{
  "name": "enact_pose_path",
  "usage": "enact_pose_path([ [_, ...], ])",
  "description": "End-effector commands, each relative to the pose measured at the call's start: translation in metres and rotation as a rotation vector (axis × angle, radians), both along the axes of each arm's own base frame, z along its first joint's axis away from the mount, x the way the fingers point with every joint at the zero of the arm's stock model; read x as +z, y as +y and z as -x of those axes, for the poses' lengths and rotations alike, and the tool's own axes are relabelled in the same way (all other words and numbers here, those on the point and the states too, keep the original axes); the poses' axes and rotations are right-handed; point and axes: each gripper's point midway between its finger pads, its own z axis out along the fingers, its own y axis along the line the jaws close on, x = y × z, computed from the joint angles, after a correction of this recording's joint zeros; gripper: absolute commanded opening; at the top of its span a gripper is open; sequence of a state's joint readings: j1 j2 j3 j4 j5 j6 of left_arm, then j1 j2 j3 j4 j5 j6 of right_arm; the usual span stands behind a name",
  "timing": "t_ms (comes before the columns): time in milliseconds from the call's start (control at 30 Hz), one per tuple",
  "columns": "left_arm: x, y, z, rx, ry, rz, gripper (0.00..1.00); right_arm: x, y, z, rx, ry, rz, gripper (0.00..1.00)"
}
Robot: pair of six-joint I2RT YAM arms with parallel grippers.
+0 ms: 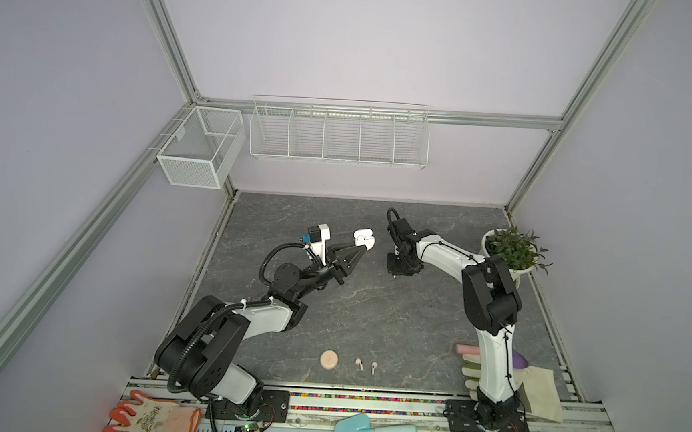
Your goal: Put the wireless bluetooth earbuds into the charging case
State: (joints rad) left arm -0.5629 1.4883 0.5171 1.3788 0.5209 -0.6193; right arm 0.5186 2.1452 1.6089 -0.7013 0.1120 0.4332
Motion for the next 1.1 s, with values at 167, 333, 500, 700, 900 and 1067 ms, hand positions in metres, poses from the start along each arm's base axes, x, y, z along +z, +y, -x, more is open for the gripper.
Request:
enact_pose_path([
  [167, 0.0105, 0.0054, 0.0062, 0.005, -0.052, 0.018, 0.00, -0.0095, 0.0020, -0.0026, 0.001, 0.017, -0.014, 0.28],
  [333, 0.0115, 0.0059, 0.0061, 0.009, -0.057, 0.019, 0.00, -0.0110, 0.0035, -0.0035, 0.003, 0.017, -0.018, 0.26],
  [500, 0.0123, 0.0059, 0.0065, 0.008, -0.062, 0.018, 0.00, -0.0112, 0.0033, -0.0027, 0.002, 0.019, -0.018, 0.25],
  [700, 0.0113, 0.0061, 0.0063, 0.010, -0.059, 0.017, 0.00, -0.0109, 0.0023, -0.0032, 0.003, 0.015, -0.021, 0.23],
  [900, 0.0114, 0.0060, 0.0064, 0.010, -0.059, 0.018, 0.00, -0.0075, 0.0023, -0.0062, 0.009, -0.006, -0.027, 0.22],
  [1067, 0.0109, 0.0058, 0.0063, 0.009, -0.058, 0.017, 0.00, -0.0039, 0.0027, -0.0076, 0.018, -0.015, -0.032, 0.22],
])
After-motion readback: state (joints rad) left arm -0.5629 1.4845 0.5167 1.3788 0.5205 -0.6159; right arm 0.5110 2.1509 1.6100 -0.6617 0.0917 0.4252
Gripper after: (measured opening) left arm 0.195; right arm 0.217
